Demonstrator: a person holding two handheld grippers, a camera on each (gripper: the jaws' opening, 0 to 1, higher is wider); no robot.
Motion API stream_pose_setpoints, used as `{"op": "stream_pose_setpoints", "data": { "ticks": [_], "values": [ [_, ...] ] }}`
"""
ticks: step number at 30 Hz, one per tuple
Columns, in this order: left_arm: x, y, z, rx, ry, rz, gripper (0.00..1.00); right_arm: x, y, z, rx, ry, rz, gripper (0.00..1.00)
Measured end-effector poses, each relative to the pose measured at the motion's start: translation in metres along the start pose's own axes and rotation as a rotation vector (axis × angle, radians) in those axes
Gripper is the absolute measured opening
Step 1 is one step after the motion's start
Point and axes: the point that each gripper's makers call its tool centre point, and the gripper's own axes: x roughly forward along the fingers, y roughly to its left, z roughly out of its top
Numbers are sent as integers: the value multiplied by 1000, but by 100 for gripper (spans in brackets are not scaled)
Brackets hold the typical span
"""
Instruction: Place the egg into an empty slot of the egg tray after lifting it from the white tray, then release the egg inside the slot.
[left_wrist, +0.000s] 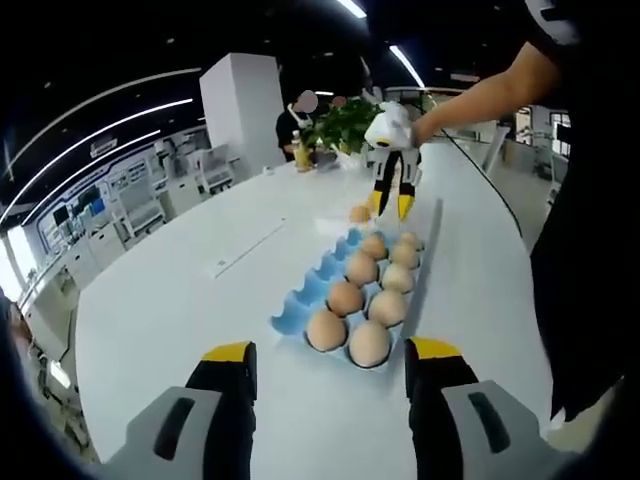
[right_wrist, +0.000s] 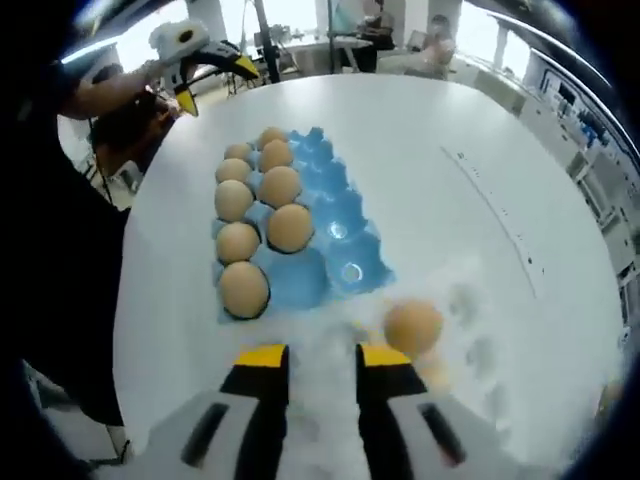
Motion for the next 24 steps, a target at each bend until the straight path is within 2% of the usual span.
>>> {"op": "stream_pose_setpoints", "data": {
  "ticks": [8, 16, 24],
  "values": [
    [4, -1, 0, 1, 9, -8, 60, -22, -9, -43, 59, 44, -46, 26],
    [7, -1, 1, 8, 21, -12, 60, -54, -28, -84, 151, 59, -144, 26],
    [10, -3, 2, 6, 30, -25, 59, -84, -51, -125, 206, 108, -268, 26]
  ]
}}
